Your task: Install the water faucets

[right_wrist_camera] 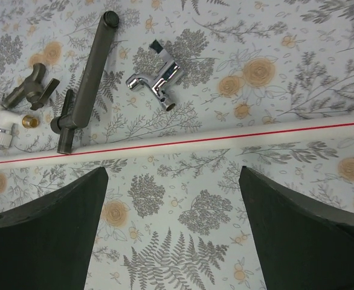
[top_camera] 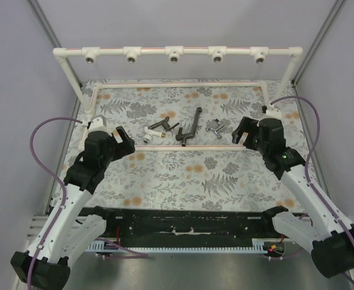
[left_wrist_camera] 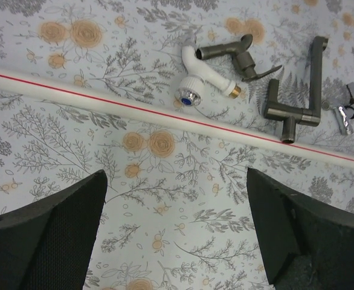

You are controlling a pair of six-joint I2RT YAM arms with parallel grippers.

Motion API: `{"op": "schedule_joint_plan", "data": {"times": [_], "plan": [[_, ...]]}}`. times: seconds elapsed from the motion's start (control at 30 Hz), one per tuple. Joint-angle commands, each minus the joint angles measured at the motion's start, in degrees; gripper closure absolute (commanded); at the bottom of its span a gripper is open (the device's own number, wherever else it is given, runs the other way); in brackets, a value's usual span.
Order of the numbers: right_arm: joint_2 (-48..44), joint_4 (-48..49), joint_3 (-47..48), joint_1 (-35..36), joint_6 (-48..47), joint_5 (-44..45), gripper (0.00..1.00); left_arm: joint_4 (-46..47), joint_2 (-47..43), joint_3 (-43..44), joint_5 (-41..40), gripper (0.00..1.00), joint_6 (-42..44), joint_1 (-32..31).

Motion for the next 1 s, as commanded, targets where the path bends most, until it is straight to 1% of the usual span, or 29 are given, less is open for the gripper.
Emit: {"op": "schedule_joint_plan", "data": {"times": [0.0,0.27,0.33,0.4,0.47,0.6,0.7,0.8,0.97], "plan": [[9.6,8.0,2.6,0.2,4.3,-7.3,0.02,1.8,2.4,-2.9,4.7,0.0,-0.5,-0.1],[31.0,17.6,9.7,1.4,16.6,-15.6,0.02,3.0,4.5,-5.9,12.4,0.0,-3.7,-0.1],[36.6,18.0,13.5,1.9,19.3,-18.1,0.05,3.7,4.7,-7.0,14.9,0.0,-5.1,-0.1],[42.6,16.2,18.7,2.9,21.4,-18.9,0.08,5.4,4.5,-8.8,17.4,0.0,-6.6,-0.1],[47.7,17.8,21.9,3.5,24.0,-19.2,0.1,7.3,4.2,-10.9,19.9,0.0,-8.4,-0.1],[55.5,23.7,25.2,4.0,30.6,-18.7,0.17,7.8,4.5,-12.0,22.4,0.0,-9.9,-0.2],[61.5,23.4,29.9,4.4,34.8,-18.2,0.21,7.2,4.1,-12.0,23.2,0.0,-10.1,-0.1],[65.6,23.5,31.9,4.4,38.5,-17.5,0.24,6.9,3.5,-12.0,23.9,0.0,-10.3,-0.1],[69.7,26.1,33.1,4.5,41.3,-18.2,0.25,6.5,2.3,-12.4,24.5,0.0,-10.6,-0.1]]}}
